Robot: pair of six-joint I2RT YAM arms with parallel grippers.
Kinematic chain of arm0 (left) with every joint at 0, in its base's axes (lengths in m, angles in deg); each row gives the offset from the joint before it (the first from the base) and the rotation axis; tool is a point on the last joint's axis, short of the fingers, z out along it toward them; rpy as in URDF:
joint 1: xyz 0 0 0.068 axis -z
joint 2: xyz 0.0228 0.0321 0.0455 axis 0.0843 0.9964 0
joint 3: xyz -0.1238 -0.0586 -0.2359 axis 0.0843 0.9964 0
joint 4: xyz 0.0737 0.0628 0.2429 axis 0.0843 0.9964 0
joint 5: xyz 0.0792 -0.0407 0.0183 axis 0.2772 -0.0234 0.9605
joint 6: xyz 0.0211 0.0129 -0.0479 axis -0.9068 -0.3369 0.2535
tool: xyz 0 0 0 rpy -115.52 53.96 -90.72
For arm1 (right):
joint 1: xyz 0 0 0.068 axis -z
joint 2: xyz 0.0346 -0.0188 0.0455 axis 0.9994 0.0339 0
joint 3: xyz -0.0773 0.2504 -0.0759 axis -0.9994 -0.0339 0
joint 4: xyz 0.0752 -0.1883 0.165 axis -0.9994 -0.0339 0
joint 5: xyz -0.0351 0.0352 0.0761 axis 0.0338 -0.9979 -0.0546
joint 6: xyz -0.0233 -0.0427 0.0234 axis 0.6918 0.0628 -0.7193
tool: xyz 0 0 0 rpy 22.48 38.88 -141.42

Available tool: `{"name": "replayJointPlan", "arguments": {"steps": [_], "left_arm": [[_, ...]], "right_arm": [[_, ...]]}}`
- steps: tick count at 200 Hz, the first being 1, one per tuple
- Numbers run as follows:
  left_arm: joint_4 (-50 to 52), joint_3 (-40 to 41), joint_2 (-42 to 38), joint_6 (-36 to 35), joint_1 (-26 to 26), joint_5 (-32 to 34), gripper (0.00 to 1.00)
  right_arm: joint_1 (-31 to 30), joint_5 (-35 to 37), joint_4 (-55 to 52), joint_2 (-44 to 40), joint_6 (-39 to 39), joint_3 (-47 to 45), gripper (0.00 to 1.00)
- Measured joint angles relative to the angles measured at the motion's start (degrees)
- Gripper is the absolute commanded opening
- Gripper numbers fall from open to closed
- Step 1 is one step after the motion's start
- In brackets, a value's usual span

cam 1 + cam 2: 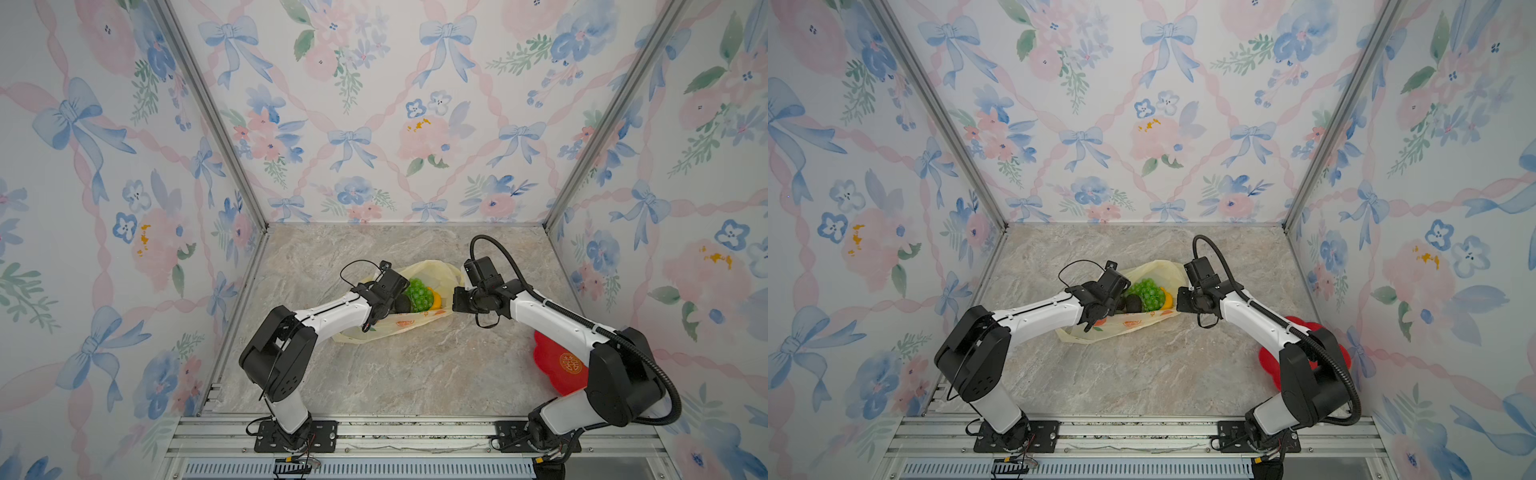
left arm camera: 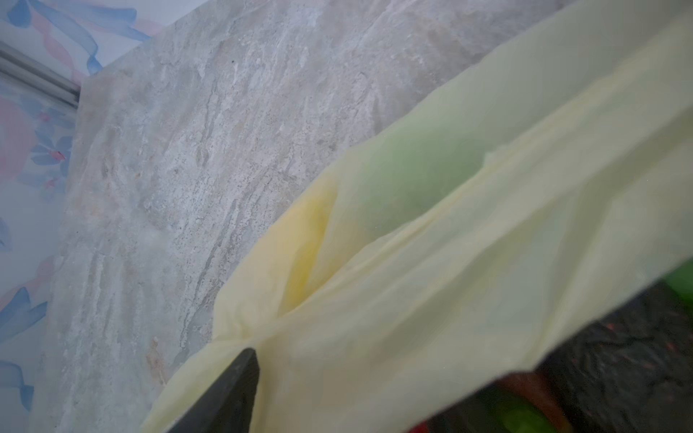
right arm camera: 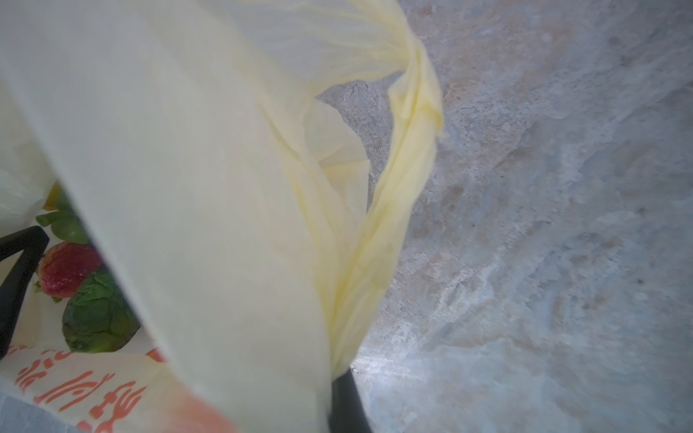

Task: Take fruits out of the plastic bag
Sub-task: Spread open the plastic bag at the center of the table.

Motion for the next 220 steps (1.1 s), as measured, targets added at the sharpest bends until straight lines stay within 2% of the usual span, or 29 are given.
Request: {"name": "replayJointPlan", "arguments": {"steps": [20, 37, 70, 106, 134, 167, 179, 220], "left_arm": [[-0.1, -0.7, 0.0, 1.6, -5.7, -0.5, 0.16], [-0.5, -1.3, 0.0, 3.2, -10.9, -2.0, 0.07], [-3.3, 0.7, -1.1, 6.2, -18.7, -9.7, 0.04], [-5.5, 2.7, -4.8, 8.8, -25.0, -14.4, 0.02], [-6.9, 2.7, -5.5, 9.2, -26.2, -16.6, 0.04], [-7.2, 2.5, -5.0, 8.9, -25.2, -19.7, 0.04], [-7.5, 2.4, -4.4, 8.8, -24.5, -20.2, 0.03], [-7.6, 2.5, -4.5, 8.8, -22.9, -20.3, 0.01]], "right_arm": [[0.2, 0.4, 0.2, -0.2, 0.3, -0.9, 0.01], [0.8, 0.3, 0.2, 0.0, 0.3, -1.8, 0.01], [-0.3, -1.4, 3.1, 4.1, 1.3, -0.8, 0.0], [-5.0, -2.7, 3.7, 15.3, 2.4, 8.1, 0.0], [-8.4, -3.6, 3.9, 21.3, 2.9, 14.8, 0.0], [-9.7, -4.2, 4.2, 21.8, 3.1, 15.6, 0.05], [-9.7, -4.2, 4.0, 21.8, 3.3, 15.7, 0.12], [-10.3, -1.5, 2.8, 21.4, 5.0, 15.5, 0.62]]}}
